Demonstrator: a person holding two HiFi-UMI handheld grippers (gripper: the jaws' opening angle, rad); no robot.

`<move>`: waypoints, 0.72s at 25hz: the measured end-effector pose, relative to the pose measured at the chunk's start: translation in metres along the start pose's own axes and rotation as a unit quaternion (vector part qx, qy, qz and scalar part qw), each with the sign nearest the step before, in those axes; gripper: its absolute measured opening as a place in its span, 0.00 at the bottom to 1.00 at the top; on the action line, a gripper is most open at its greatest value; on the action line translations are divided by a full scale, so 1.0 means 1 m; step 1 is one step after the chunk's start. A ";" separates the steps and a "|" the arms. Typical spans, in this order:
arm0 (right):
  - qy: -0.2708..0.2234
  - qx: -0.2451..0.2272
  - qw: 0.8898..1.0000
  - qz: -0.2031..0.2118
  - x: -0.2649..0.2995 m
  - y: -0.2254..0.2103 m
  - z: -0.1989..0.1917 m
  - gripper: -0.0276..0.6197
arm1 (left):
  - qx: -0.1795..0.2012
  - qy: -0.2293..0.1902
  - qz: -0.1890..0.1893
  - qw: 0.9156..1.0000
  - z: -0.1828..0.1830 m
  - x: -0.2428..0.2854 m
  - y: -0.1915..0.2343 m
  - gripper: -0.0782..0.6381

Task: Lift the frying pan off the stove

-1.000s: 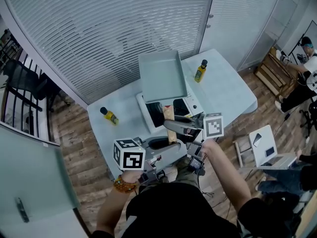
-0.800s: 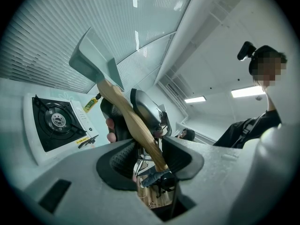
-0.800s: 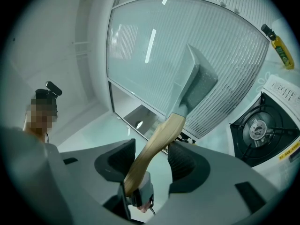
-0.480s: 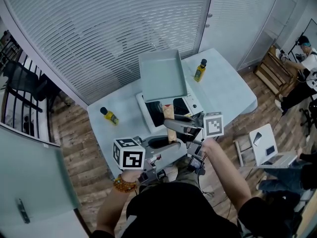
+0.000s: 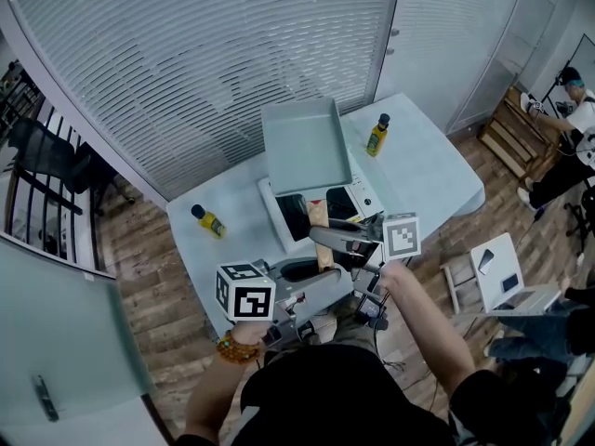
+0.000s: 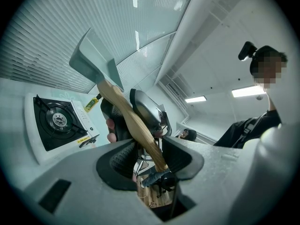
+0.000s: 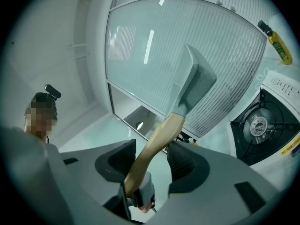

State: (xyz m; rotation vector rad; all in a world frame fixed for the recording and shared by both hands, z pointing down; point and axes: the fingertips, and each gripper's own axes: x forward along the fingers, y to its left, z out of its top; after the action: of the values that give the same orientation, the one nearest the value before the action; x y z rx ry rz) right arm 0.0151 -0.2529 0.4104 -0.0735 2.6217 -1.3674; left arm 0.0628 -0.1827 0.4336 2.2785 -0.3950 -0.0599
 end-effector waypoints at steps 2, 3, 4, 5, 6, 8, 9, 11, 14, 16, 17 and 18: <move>0.003 0.003 1.000 -0.005 -0.001 -0.003 -0.001 0.36 | 0.001 0.002 0.000 1.000 0.001 0.000 0.000 0.35; 0.002 0.004 1.000 -0.005 -0.002 -0.003 -0.001 0.36 | 0.001 0.003 0.000 1.000 0.001 0.000 0.000 0.35; 0.000 0.004 1.000 -0.004 -0.001 -0.002 0.001 0.36 | 0.002 0.003 0.000 1.000 0.002 0.000 0.000 0.35; -0.002 0.004 1.000 -0.003 0.000 -0.001 0.001 0.36 | 0.001 0.003 -0.001 1.000 0.002 0.000 0.000 0.35; -0.003 0.005 1.000 -0.004 0.000 -0.002 0.001 0.36 | 0.001 0.004 0.000 1.000 0.001 -0.001 0.000 0.35; -0.002 0.007 1.000 -0.004 -0.001 -0.003 0.000 0.36 | 0.000 0.005 -0.001 1.000 0.001 0.000 0.001 0.35; -0.002 0.006 1.000 -0.003 -0.001 -0.003 0.000 0.36 | 0.000 0.005 -0.001 1.000 0.001 0.000 0.001 0.35; 0.000 0.001 1.000 -0.003 -0.001 -0.003 0.001 0.36 | -0.001 0.005 -0.001 1.000 0.001 0.000 0.001 0.35; 0.003 -0.005 1.000 -0.004 -0.002 -0.005 0.000 0.35 | 0.001 0.005 0.000 1.000 0.001 0.000 0.001 0.35; -0.002 0.002 1.000 -0.001 -0.001 -0.003 0.000 0.35 | 0.000 0.003 0.000 1.000 0.000 0.001 0.001 0.35; -0.006 0.008 1.000 0.003 -0.001 -0.002 0.001 0.35 | 0.000 0.003 0.000 1.000 0.000 0.001 0.002 0.35; -0.009 0.011 1.000 0.004 -0.001 -0.001 0.001 0.35 | -0.001 0.002 0.000 1.000 0.000 0.001 0.002 0.35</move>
State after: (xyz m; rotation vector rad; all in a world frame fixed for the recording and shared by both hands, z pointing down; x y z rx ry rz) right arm 0.0159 -0.2544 0.4106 -0.0709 2.5890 -1.3871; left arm 0.0630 -0.1844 0.4347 2.2767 -0.3919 -0.0554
